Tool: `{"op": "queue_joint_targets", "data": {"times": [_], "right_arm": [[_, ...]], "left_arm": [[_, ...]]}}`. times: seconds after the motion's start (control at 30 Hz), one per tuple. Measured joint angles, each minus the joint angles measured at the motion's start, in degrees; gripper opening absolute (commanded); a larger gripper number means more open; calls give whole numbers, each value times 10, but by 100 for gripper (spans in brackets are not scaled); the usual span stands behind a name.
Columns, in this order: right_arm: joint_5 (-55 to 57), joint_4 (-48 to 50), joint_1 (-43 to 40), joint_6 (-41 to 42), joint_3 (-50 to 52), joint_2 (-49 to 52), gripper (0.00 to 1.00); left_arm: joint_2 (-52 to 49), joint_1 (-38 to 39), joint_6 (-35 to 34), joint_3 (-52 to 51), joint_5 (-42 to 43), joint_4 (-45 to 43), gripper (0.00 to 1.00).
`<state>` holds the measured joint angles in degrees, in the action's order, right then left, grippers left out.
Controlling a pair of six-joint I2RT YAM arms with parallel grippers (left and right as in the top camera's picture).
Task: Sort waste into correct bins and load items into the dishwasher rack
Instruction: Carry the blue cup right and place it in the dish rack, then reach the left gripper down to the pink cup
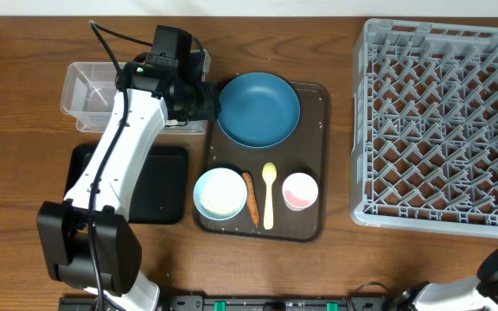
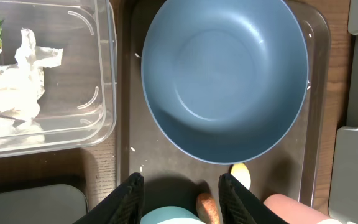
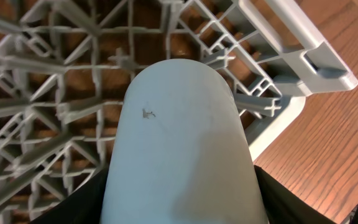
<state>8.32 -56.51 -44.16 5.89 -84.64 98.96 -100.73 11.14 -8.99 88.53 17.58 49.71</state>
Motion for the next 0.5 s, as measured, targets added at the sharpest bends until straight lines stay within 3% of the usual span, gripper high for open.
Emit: {"op": "queue_joint_targets", "data": {"times": [0.07, 0.13, 0.27, 0.33, 0.47, 0.5], "right_arm": [[1, 6, -2, 0, 0, 13, 2], [1, 10, -2, 0, 0, 28, 10], [-3, 16, -2, 0, 0, 58, 71], [-17, 21, -2, 2, 0, 68, 86], [-55, 15, -2, 6, -6, 69, 93], [-61, 12, -2, 6, -11, 69, 99]], "left_arm": [[0, 0, 0, 0, 0, 0, 41], [0, 0, 0, 0, 0, 0, 41], [0, 0, 0, 0, 0, 0, 42], [0, 0, 0, 0, 0, 0, 46], [0, 0, 0, 0, 0, 0, 51], [0, 0, 0, 0, 0, 0, 52]]}}
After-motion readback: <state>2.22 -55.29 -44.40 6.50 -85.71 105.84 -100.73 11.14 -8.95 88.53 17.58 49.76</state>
